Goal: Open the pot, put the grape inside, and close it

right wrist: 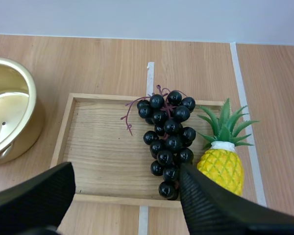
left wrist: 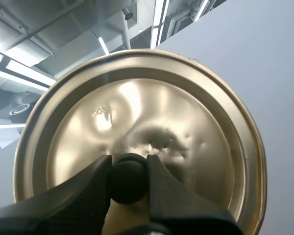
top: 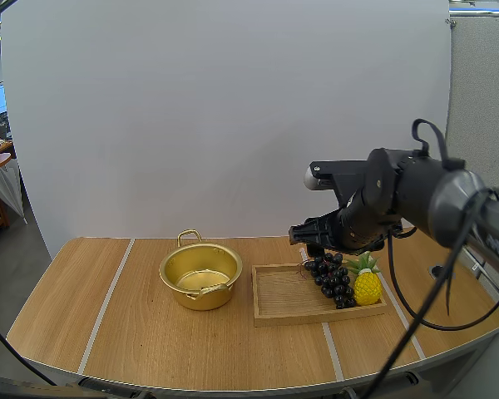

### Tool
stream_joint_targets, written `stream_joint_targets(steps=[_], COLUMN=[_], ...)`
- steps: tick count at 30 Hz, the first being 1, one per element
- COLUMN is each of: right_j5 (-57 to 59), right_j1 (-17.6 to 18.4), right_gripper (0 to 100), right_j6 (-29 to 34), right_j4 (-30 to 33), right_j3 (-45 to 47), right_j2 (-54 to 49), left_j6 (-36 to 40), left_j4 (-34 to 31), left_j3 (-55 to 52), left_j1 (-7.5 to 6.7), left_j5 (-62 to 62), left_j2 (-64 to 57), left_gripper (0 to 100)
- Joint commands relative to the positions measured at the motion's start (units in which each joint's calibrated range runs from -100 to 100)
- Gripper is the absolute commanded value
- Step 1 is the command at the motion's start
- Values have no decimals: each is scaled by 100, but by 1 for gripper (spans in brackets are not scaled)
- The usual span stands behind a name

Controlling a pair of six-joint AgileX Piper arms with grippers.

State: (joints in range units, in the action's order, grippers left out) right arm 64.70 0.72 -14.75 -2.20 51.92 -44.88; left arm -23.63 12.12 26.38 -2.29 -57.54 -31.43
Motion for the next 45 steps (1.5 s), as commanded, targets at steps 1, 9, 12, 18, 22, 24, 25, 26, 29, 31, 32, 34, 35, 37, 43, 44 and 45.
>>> stream_joint_targets(steps=[1, 9, 12, 18, 22, 24, 25, 26, 29, 31, 32, 34, 35, 37, 43, 44, 45], right_j5=[118, 80, -20, -408, -540, -595, -617, -681, -822, -1015, -1090, -1208, -1256, -1358, -1603, -1674, -1716], right_j1=[-19, -127, -276, -592, -610, -610, -610, -610, -610, -610, -610, -610, -610, -610, -610, -610, -610], right_gripper=[100, 100, 100, 100, 100, 100, 100, 100, 100, 100, 100, 100, 100, 100, 100, 100, 100], right_j6=[26, 26, -118, -592, -740, -764, -799, -890, -1146, -1171, -1171, -1203, -1269, -1314, -1316, -1325, -1325], right_j4=[42, 66, 66, 66, 34, -24, -58, -170, -476, -528, -528, -528, -528, -575, -575, -575, -575], right_j3=[-332, -768, -778, -778, -778, -778, -778, -778, -778, -778, -778, -797, -795, -795, -795, -795, -795], right_j2=[217, 720, 941, 1348, 1548, 1669, 1737, 1806, 2049, 2241, 2305, 2538, 2656, 2869, 3219, 3231, 3246], left_j6=[82, 82, 82, 82, 82, 82, 82, 82, 82, 82, 82, 82, 82, 82, 82, 82, 82], left_j4=[-34, -34, -34, -34, -34, -34, -34, -34, -34, -34, -34, -34, -34, -34, -34, -34, -34], left_j3=[24, 24, 24, 24, 24, 24, 24, 24, 24, 24, 24, 24, 24, 24, 24, 24, 24], left_j1=[-17, -17, -17, -17, -17, -17, -17, -17, -17, -17, -17, -17, -17, -17, -17, -17, -17], left_j5=[319, 319, 319, 319, 319, 319, 319, 319, 319, 319, 319, 319, 319, 319, 319, 319, 319], left_j2=[-32, -32, -32, -32, -32, -32, -32, -32, -32, -32, -32, -32, -32, -32, -32, -32, -32], left_gripper=[0, 0, 0, 0, 0, 0, 0, 0, 0, 0, 0, 0, 0, 0, 0, 0, 0])
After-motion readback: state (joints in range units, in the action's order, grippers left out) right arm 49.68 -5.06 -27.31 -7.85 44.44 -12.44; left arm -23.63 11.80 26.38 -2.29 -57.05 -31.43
